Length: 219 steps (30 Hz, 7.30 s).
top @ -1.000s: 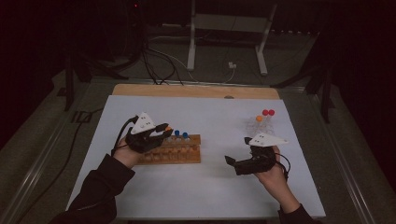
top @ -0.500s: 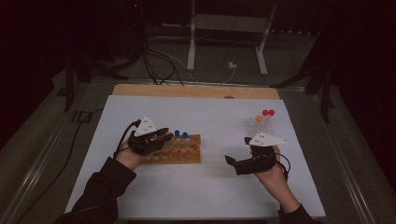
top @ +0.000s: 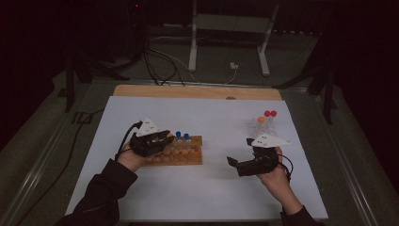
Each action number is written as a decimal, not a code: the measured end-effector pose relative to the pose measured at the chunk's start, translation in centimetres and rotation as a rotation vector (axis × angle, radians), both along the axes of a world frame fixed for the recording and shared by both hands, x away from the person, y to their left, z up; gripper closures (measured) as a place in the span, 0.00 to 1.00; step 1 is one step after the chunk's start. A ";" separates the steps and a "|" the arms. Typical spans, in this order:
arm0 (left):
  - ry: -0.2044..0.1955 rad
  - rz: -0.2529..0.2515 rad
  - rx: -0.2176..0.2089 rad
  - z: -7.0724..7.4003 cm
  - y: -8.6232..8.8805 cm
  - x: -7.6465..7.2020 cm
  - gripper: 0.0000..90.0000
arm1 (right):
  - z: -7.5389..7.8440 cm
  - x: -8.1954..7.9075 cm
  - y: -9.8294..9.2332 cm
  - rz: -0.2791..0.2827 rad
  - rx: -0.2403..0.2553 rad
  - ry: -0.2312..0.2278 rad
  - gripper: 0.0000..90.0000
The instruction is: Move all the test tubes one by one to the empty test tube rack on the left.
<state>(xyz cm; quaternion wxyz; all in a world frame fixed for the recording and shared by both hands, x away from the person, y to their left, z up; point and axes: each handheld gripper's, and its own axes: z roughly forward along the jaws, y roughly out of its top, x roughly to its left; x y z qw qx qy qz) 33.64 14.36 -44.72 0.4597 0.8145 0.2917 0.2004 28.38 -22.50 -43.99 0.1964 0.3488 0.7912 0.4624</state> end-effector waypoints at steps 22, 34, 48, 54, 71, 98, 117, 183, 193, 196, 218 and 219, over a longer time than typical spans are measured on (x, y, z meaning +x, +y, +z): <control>0.018 -0.044 -0.129 1.5 3.0 -3.2 0.01 | 1.6 1.5 -4.4 -0.151 0.015 -0.091 0.00; -0.018 -0.028 -0.152 1.4 4.5 -4.3 0.01 | 0.2 4.1 -7.1 -0.284 -0.023 -0.057 0.04; -0.003 -0.031 -0.135 1.2 4.5 -4.3 0.01 | -1.4 7.8 -8.1 -0.327 -0.078 0.039 0.39; -0.007 -0.029 -0.141 1.2 4.6 -4.4 0.01 | -1.6 9.0 -7.9 -0.326 -0.101 0.065 0.54; -0.008 -0.031 -0.137 1.2 4.6 -4.4 0.01 | -1.9 11.5 -7.2 -0.358 -0.149 0.117 0.77; -0.003 -0.038 -0.134 1.3 4.6 -4.4 0.01 | 2.2 9.1 -7.2 -0.369 -0.112 -0.020 0.83; 0.007 -0.080 -0.125 1.4 3.4 -4.7 0.01 | 2.9 5.2 -3.6 -0.218 -0.102 -0.040 0.83; 0.012 -0.438 -0.081 2.1 -11.7 -3.5 0.65 | -0.3 -1.7 4.8 0.139 -0.138 0.019 0.83; -0.014 -0.430 -0.038 2.0 -12.4 -3.7 0.79 | -0.5 -1.6 4.8 0.136 -0.136 0.023 0.83; -0.017 -0.423 -0.046 2.1 -12.3 -3.6 0.80 | -0.4 -1.6 4.7 0.137 -0.125 0.028 0.82; -0.102 -0.253 -0.062 5.8 -5.1 -3.1 0.80 | 0.3 -1.1 3.3 0.048 -0.048 -0.004 0.07; -0.105 -0.239 -0.063 5.9 -4.6 -3.1 0.80 | 0.3 -1.1 3.3 0.049 -0.044 0.000 0.02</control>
